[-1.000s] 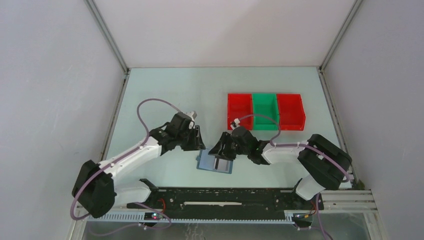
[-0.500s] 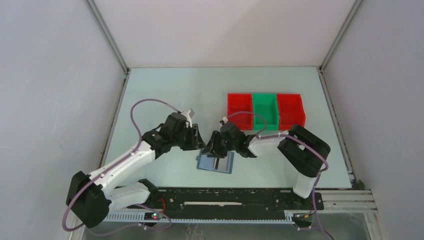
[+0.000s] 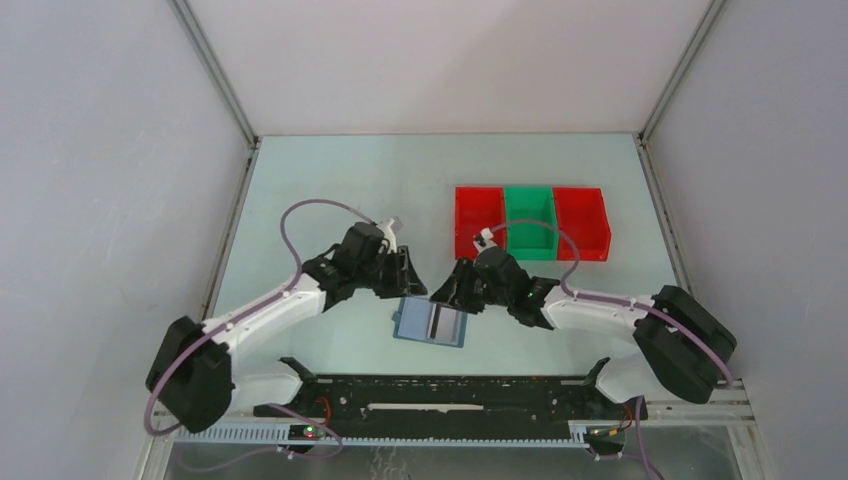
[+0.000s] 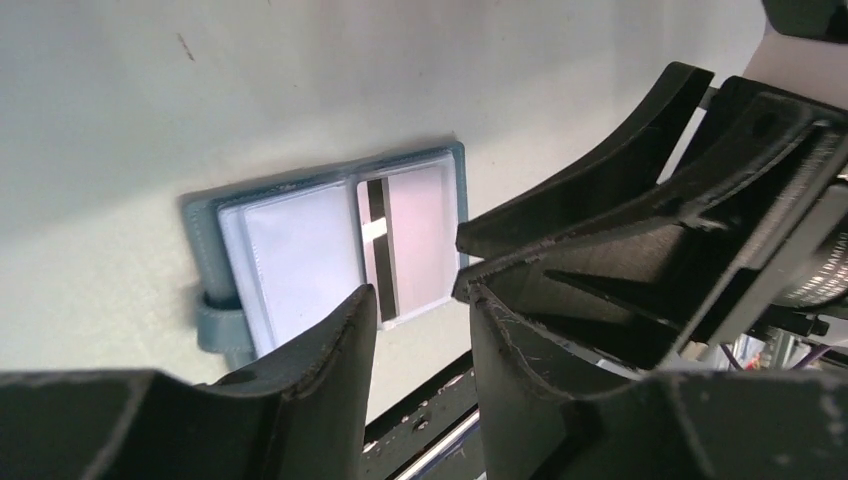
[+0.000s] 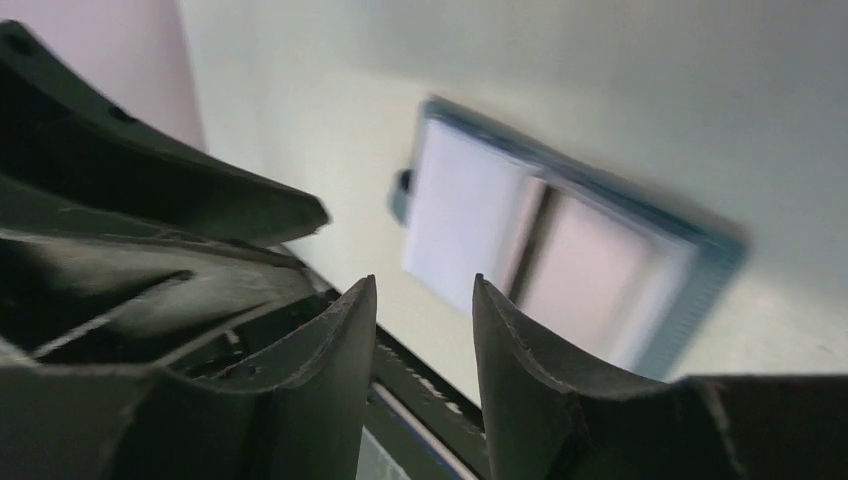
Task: Take the credit cards out of the card holder
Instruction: Remove the credit card from the card holder.
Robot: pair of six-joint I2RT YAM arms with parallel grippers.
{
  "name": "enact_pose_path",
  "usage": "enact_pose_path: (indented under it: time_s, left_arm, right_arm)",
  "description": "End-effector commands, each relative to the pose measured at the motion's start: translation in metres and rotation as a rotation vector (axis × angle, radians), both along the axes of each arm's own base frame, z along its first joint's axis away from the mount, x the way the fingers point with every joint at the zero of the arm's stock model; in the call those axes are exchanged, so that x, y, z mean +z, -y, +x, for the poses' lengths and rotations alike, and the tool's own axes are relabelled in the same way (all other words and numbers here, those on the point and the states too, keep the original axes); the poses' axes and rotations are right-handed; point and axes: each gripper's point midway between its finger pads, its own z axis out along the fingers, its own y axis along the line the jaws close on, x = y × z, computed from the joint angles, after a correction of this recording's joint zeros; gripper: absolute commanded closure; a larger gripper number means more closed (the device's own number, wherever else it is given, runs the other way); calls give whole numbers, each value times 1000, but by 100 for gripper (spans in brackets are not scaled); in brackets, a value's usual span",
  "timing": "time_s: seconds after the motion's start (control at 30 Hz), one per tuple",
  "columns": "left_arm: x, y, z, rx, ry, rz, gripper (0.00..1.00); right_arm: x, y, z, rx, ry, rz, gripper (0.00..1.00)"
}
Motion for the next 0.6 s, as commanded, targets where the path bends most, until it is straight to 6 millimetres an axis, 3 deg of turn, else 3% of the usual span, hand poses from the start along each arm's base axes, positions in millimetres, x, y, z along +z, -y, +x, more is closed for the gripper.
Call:
enact_pose_path:
  time_s: [0.0,0.23,0.57]
  left_arm:
    - [-21,22,-9,-67,-78,-86,56]
    - [-56,29,-16,-90,-178,-80,55]
    - [-87,25,-22,-81,-242,-40,55]
  right_arm:
    - [-39,24,-7,-48,-66,-80,52]
    - [-48,29,-15,-62,-95,-78,52]
    - [-59,28,-18,-57,-116,-91,52]
